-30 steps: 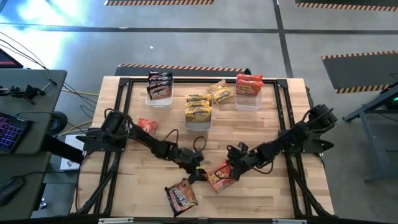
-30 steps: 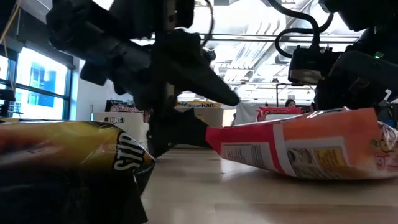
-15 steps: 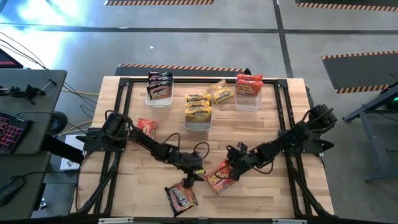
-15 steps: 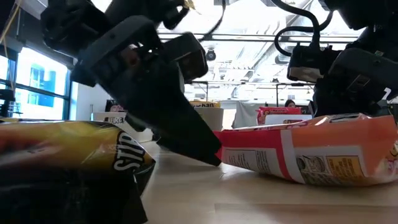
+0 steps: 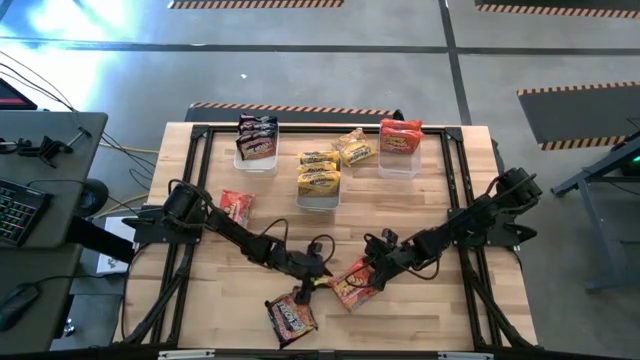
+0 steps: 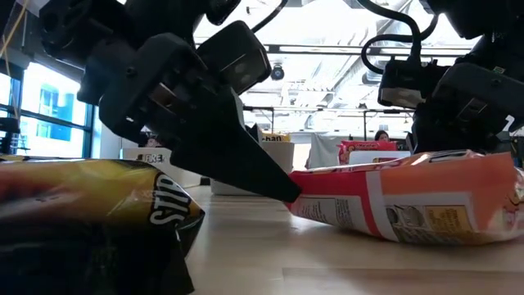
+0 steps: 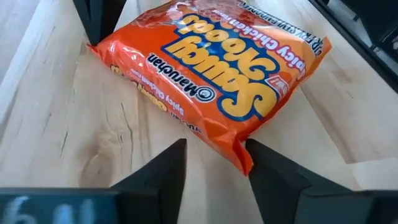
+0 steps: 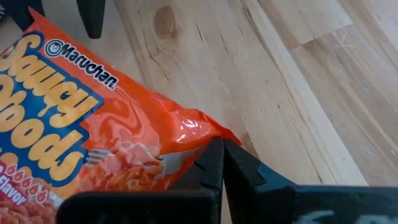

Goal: Sort Maruchan noodles
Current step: Put the bottom orange noodle pack into the transparent bin

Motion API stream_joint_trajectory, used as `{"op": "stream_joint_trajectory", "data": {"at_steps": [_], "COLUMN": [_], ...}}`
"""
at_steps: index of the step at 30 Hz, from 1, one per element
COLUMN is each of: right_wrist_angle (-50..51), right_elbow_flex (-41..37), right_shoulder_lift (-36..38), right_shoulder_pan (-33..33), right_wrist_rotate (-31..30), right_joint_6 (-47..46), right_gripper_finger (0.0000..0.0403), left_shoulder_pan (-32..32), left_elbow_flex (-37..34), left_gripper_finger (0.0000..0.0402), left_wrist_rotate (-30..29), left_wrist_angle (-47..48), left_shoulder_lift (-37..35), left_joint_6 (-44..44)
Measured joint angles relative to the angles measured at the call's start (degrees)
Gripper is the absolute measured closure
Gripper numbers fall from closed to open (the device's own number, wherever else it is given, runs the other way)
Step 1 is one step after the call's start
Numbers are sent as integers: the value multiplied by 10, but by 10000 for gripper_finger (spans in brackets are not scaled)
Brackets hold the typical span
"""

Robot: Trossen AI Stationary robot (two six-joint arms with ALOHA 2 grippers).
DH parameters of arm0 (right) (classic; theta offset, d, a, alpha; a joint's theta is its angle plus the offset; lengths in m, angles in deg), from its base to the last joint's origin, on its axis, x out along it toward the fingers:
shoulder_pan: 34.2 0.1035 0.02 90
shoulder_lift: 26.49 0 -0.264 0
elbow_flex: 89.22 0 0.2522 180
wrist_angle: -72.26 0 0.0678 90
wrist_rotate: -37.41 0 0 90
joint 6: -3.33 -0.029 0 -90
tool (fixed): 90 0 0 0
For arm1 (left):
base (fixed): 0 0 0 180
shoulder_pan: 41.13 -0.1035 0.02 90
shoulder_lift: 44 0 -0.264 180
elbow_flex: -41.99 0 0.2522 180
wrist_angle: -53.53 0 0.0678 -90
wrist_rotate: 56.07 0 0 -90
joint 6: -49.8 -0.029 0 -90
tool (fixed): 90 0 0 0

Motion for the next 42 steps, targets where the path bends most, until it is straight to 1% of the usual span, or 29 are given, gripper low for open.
{"op": "stream_joint_trajectory", "data": {"at_steps": [2, 4, 8, 10, 13, 15, 19, 22, 27, 30, 32, 35, 39, 42], "right_wrist_angle": [0, 0, -4, -4, 4, 18, 56, 54, 9, -15, -14, -18, -45, -63], "right_elbow_flex": [0, 0, 0, 0, 0, 1, 1, 1, 1, 1, 2, 2, 2, 2], "right_shoulder_lift": [0, 0, 0, 0, 6, 22, 66, 100, 122, 118, 114, 113, 113, 113], "right_shoulder_pan": [0, 0, 0, 0, 0, 0, 0, -5, -33, -60, -80, -114, -145, -153], "right_wrist_rotate": [0, 0, 0, 1, 15, 21, 27, 44, 104, 161, 194, 244, 336, 376], "right_joint_6": [0, 3, 15, 16, 29, 30, 41, 56, 103, 132, 152, 168, 161, 144], "right_gripper_finger": [403, 403, 403, 402, 386, 364, 302, 248, 162, 127, 113, 105, 105, 105], "left_shoulder_pan": [0, 0, 0, 0, 0, 0, 0, 0, 0, 2, 4, 6, 5, 5], "left_elbow_flex": [0, 0, 0, 0, 0, 0, 0, 0, 1, 1, 1, 1, 1, 1], "left_gripper_finger": [273, 303, 378, 394, 395, 400, 401, 401, 401, 401, 401, 401, 401, 401], "left_wrist_rotate": [2, 18, 33, 33, 20, -2, -49, -75, -107, -117, -119, -123, -131, -132], "left_wrist_angle": [0, 2, 16, 21, 21, 21, 22, 24, 20, 20, 20, 20, 20, 21], "left_shoulder_lift": [0, 0, 0, -1, -1, -1, -13, -24, -52, -67, -77, -85, -88, -88], "left_joint_6": [-14, -26, -63, -76, -113, -142, -200, -248, -325, -363, -381, -395, -399, -399]}}
